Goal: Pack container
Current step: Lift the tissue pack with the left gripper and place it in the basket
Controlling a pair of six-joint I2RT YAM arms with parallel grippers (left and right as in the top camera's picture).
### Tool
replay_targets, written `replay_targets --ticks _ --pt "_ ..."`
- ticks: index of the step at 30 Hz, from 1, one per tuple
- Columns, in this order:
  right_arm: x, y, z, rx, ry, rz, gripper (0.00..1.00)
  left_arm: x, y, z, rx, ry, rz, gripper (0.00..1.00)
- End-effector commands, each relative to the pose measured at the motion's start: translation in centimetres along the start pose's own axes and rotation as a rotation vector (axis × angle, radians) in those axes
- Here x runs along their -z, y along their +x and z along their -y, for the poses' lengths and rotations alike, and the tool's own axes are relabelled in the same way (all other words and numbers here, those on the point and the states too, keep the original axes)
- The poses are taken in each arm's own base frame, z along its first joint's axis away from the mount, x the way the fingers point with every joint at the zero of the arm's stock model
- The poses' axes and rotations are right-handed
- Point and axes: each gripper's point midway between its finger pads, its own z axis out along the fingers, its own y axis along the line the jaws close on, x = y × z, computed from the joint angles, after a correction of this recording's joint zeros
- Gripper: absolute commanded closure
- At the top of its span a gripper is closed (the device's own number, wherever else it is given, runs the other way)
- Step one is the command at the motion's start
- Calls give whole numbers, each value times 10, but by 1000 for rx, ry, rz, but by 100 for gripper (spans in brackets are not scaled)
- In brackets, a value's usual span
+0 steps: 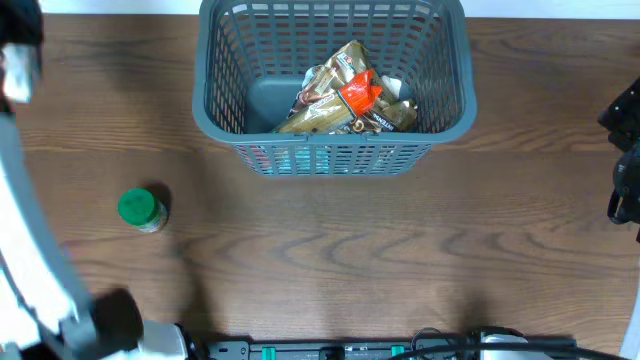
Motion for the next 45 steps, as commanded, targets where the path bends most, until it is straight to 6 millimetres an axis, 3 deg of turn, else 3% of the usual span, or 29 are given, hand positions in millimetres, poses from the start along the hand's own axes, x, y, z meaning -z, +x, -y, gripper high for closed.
replay_targets --ticks 1,4,7,13,17,25,33,37,42,43,45 --pt "1 -3 5 -19 19 11 1 46 -66 66 -164 213 247 94" --pt "1 -3 5 -18 19 11 1 76 -98 108 -274 291 374 94" --pt "1 -3 5 -18 19 11 1 98 -112 158 -406 402 459 94" --pt "1 -3 5 -19 19 11 1 102 -88 232 -668 580 460 94" --pt "1 -3 5 -19 19 11 1 85 -59 265 -736 674 372 94" --pt "1 -3 5 -18 19 11 1 30 -3 334 -766 857 193 94" --pt "1 -3 5 -18 19 11 1 -16 49 394 -859 875 20 94" --pt "1 -3 5 -19 19 11 1 -28 58 409 -812 886 -14 94" --pt "1 -3 5 -18 19 11 1 -38 52 405 -763 853 -6 94" --pt "1 -3 5 -18 19 11 1 -39 51 403 -759 846 -6 90" --pt "1 -3 5 -19 19 11 1 -44 48 399 -720 812 -24 27"
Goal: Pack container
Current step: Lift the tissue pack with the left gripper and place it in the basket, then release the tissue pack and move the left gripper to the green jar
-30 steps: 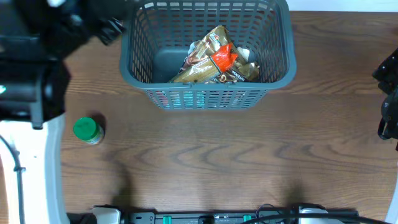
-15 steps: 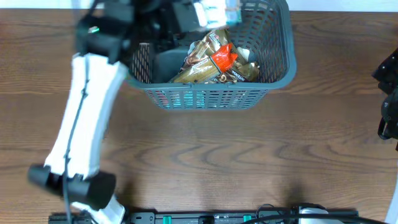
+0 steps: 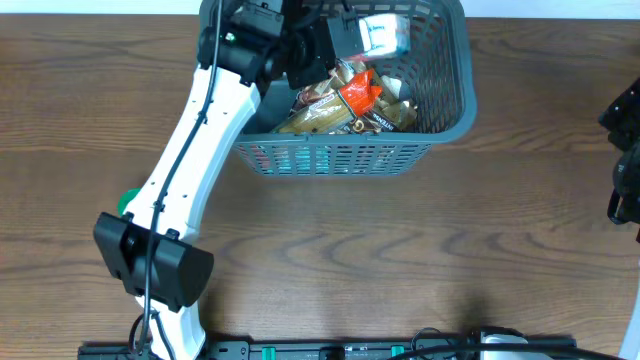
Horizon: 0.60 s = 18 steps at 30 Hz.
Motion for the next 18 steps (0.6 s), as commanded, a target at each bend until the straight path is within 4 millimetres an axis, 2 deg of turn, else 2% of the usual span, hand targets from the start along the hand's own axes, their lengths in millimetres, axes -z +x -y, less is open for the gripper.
replay_targets --ticks 1,5,9,14,18 --pt "1 -3 5 -18 19 11 1 7 3 -13 83 -56 -15 2" --pt "1 -3 5 -18 19 11 1 10 3 -15 110 -72 -20 2" --pt "1 -3 5 -18 19 11 1 26 10 -30 202 -164 -71 2" --pt "1 -3 5 -18 19 11 1 71 27 -55 369 -341 -138 2" --pt "1 -3 5 -17 19 10 1 129 48 -68 569 -481 -164 2"
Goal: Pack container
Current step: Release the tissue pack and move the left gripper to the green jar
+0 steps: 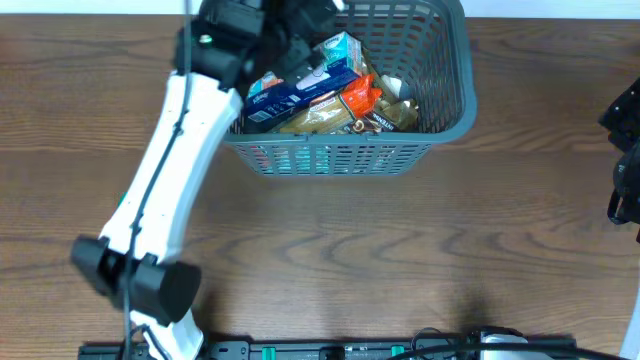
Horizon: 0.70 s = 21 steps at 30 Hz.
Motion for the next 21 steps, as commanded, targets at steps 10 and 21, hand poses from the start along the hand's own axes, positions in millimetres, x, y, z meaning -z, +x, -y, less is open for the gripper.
replay_targets --ticks 10,21 --pt "0 -2 5 -17 20 10 1 188 119 -64 638 -321 -203 2" --pt "1 -3 5 -17 20 10 1 226 185 -18 831 -285 -466 2"
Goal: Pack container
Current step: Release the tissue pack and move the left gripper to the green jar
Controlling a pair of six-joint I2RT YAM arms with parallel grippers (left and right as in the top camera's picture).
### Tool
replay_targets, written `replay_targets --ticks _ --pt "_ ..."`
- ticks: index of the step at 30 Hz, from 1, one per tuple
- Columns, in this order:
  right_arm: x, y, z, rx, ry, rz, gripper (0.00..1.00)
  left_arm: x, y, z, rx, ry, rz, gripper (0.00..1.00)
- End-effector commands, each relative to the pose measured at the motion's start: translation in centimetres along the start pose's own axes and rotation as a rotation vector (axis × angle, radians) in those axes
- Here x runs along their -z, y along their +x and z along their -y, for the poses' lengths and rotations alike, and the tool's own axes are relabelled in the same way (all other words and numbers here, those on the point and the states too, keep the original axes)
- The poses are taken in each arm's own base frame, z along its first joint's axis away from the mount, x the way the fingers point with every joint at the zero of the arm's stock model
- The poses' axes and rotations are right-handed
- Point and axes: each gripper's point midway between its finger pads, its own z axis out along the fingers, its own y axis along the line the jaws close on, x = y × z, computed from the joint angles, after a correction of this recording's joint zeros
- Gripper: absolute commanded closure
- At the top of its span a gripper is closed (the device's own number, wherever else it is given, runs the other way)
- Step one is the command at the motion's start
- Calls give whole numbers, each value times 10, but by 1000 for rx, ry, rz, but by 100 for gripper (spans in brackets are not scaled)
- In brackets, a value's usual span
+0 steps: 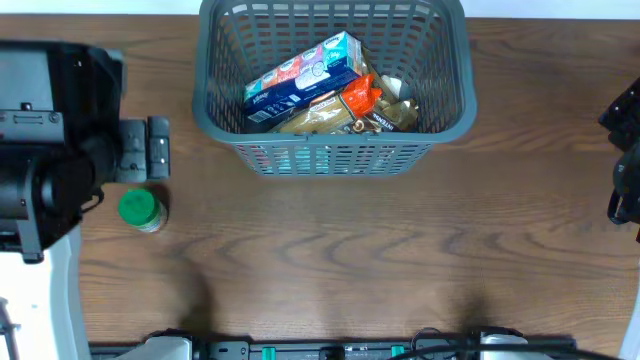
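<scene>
A grey mesh basket (330,157) stands at the back middle of the table. Inside it a blue box (298,78) lies slanted on top of gold and red snack packets (355,108). A jar with a green lid (140,209) stands on the table at the left. My left gripper (158,149) hovers high just above and behind the jar, pointing right, its fingers apart and holding nothing. My right gripper (624,195) is a dark shape at the right edge, too cut off to read.
The left arm's big body (45,150) fills the left edge of the overhead view. A dark rail with cables (350,350) runs along the front edge. Brown wooden tabletop (400,250) lies between basket and front edge.
My left arm has pulled back from over the basket to the left side, above the green-lidded jar. The blue box stays lying in the basket. The right arm has not moved.
At first the basket held only snack packets and my left arm was at the far left. Then the arm reached over the basket holding a box. Then the blue box lay on the packets under the gripper. Now the arm is back near the jar.
</scene>
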Motion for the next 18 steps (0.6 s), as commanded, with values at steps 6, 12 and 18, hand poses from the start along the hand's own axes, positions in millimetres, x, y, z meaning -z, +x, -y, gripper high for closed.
replay_targets --ticks 6,12,18 --pt "0 -2 5 -16 19 10 1 -26 26 1 154 -31 -145 2" --pt "1 -2 5 -17 19 10 1 -61 45 -1 182 -57 -248 2" --pt "0 -2 5 -17 19 10 1 -112 68 -10 240 -84 -315 2"
